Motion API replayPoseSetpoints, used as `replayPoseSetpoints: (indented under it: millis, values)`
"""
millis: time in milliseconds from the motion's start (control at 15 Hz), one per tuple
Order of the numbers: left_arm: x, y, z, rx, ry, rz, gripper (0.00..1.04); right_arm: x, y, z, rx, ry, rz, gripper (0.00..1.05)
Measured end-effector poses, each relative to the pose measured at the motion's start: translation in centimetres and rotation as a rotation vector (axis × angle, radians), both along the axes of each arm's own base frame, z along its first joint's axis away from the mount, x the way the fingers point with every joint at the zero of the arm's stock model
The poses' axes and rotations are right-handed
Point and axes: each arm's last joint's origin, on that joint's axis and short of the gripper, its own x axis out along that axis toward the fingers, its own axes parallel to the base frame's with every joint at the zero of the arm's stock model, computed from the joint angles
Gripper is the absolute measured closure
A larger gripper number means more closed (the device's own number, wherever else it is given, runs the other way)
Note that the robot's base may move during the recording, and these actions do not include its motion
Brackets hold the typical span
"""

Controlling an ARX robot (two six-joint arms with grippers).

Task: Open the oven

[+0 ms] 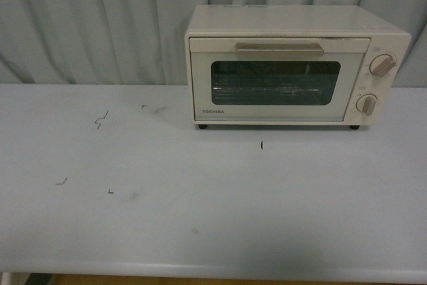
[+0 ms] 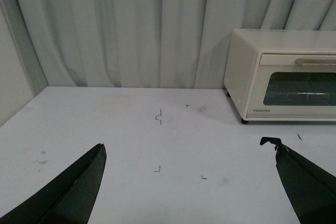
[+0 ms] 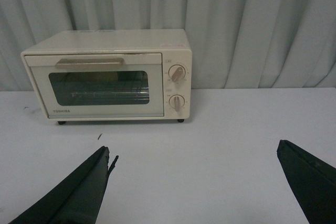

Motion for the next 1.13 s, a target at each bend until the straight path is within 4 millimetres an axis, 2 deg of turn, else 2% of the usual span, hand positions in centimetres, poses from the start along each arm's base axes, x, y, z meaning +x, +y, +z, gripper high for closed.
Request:
replayPoseSetpoints:
  millis: [1130]
  values:
    - [0.00, 0.00, -0.01, 0.000, 0.001, 0.000, 0.07, 0.00, 0.00, 0.00, 0.000, 0.000, 0.000, 0.06]
